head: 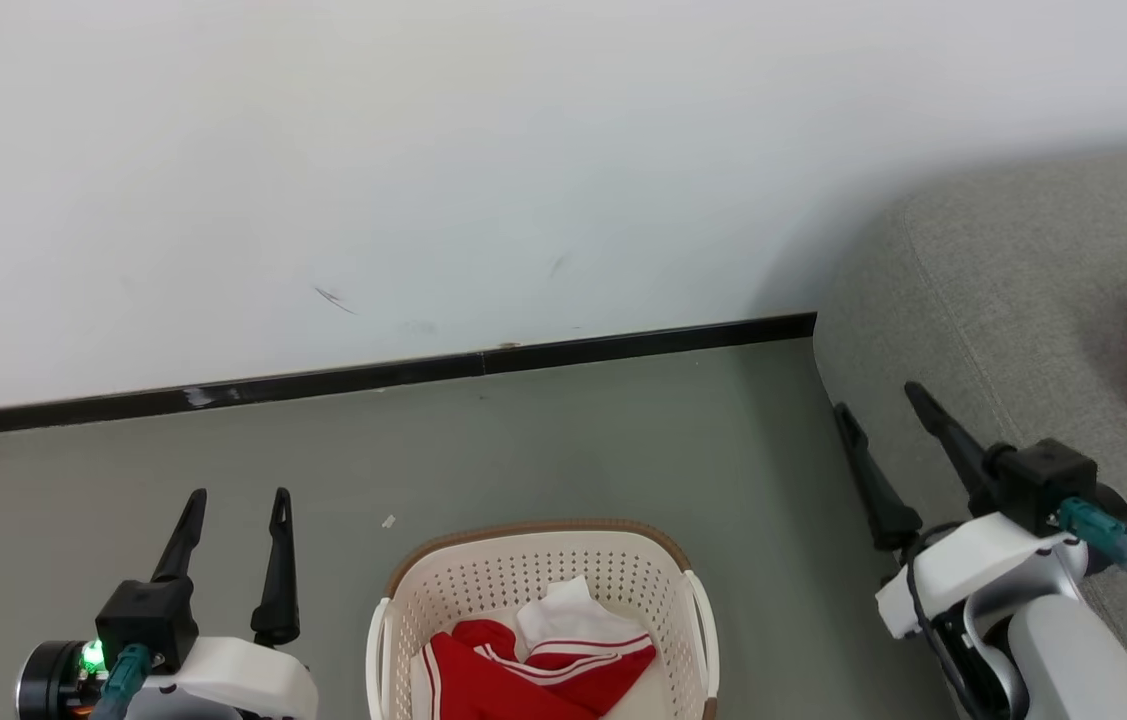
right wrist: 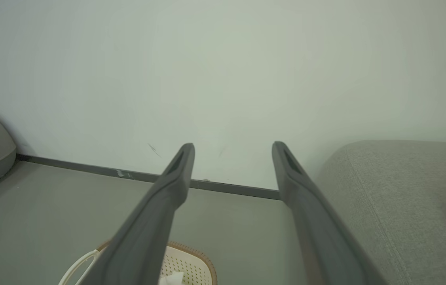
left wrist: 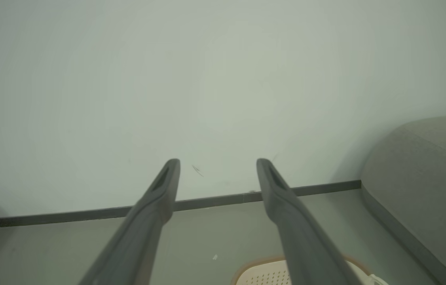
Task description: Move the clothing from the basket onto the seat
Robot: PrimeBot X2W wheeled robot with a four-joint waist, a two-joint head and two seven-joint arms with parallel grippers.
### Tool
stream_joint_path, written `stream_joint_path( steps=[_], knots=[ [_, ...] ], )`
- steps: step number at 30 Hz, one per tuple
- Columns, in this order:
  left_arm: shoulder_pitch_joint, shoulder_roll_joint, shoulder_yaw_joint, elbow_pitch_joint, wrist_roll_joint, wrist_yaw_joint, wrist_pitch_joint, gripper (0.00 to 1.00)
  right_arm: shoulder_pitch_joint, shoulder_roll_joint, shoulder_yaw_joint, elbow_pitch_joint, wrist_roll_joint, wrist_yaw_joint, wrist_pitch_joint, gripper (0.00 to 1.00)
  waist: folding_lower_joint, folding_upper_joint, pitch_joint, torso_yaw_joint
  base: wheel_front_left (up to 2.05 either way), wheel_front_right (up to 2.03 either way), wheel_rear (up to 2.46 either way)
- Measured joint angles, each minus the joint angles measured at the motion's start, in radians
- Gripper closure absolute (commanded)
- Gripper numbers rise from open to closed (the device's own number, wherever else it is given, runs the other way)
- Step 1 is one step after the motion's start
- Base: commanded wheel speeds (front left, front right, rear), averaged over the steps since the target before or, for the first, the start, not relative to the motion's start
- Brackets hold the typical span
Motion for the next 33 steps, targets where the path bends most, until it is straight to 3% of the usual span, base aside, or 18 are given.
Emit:
stream_joint_path(
  steps=[14, 33],
  knots=[
    [0.035, -0.017, -0.018, 0.008, 0.002, -0.017, 0.0, 0.0, 0.165, 0.051, -0.029, -0.05, -0.047, 0.0, 0.0, 0.0, 0.0, 0.0, -0.069, 0.016, 0.0, 0.0, 0.0],
    [0.07, -0.013, -0.009, 0.014, 0.009, -0.017, 0.0, 0.0, 0.256, 0.065, -0.049, -0.131, -0.081, 0.0, 0.0, 0.0, 0.0, 0.0, -0.094, 0.016, 0.0, 0.0, 0.0]
  ],
)
